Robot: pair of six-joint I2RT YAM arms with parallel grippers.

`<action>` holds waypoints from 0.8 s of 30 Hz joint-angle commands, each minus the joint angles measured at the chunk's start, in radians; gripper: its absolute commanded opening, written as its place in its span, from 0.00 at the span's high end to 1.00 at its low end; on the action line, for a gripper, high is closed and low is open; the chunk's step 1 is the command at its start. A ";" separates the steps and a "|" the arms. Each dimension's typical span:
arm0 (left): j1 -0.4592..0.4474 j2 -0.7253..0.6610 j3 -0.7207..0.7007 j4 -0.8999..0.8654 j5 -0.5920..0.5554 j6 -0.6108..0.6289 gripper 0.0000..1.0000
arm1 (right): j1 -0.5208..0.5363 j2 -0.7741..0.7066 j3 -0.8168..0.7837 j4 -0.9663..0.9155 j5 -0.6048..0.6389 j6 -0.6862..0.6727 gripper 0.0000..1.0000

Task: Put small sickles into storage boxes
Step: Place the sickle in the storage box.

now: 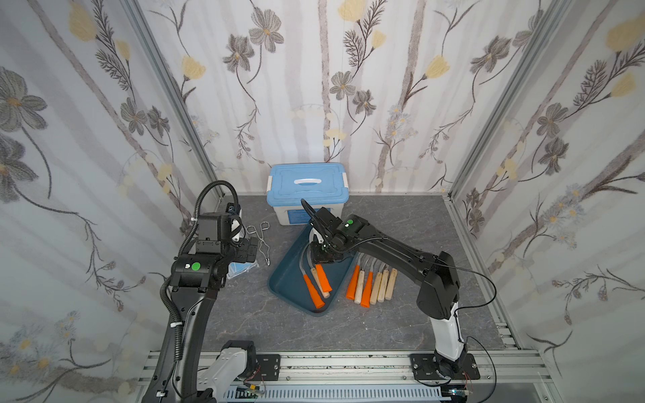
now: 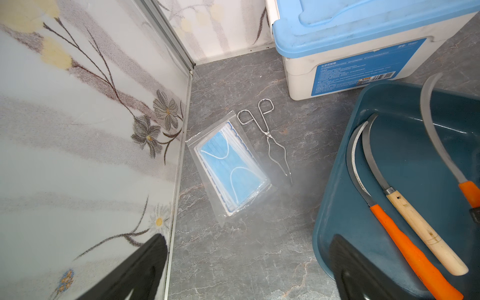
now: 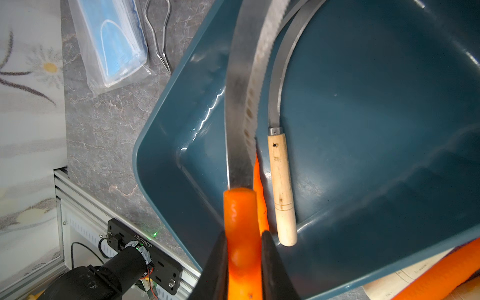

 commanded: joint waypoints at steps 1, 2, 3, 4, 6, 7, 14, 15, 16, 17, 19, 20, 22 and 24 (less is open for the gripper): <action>0.001 -0.004 0.010 -0.012 -0.004 -0.007 0.00 | 0.002 0.003 -0.018 0.001 -0.023 0.015 1.00; 0.000 -0.007 0.008 -0.012 -0.005 -0.007 0.00 | 0.003 0.006 -0.025 0.005 -0.032 0.013 1.00; 0.000 -0.009 0.007 -0.012 -0.005 -0.007 0.00 | 0.003 0.011 -0.025 0.007 -0.038 0.008 1.00; 0.000 -0.010 0.004 -0.013 -0.004 -0.008 0.00 | 0.004 0.018 -0.022 0.009 -0.045 0.006 1.00; 0.001 -0.015 0.003 -0.012 -0.004 -0.011 0.00 | 0.003 0.041 -0.012 0.009 -0.066 0.005 1.00; 0.000 -0.016 0.003 -0.012 -0.003 -0.014 0.00 | 0.004 0.050 -0.010 0.010 -0.076 0.006 1.00; 0.001 -0.019 0.007 -0.017 0.003 -0.021 0.00 | 0.010 0.105 0.009 0.031 -0.115 0.001 1.00; 0.001 -0.019 0.007 -0.019 0.003 -0.020 0.00 | 0.010 0.114 0.019 0.029 -0.121 -0.001 1.00; 0.001 -0.022 0.006 -0.018 0.002 -0.019 0.00 | 0.011 0.121 0.025 0.029 -0.127 -0.003 1.00; 0.001 -0.024 0.004 -0.016 0.000 -0.018 0.00 | 0.011 0.131 0.031 0.029 -0.131 -0.003 0.99; 0.001 -0.029 0.001 -0.014 -0.004 -0.013 0.00 | 0.011 0.152 0.046 0.026 -0.140 -0.007 0.99; 0.000 -0.030 -0.001 -0.016 -0.004 -0.012 0.00 | 0.011 0.168 0.055 0.019 -0.139 -0.009 0.99; 0.001 -0.032 -0.004 -0.019 -0.008 -0.007 0.00 | 0.012 0.197 0.071 0.008 -0.149 -0.017 0.99; 0.001 -0.036 -0.012 -0.018 -0.009 -0.001 0.00 | 0.014 0.216 0.085 0.003 -0.153 -0.022 0.99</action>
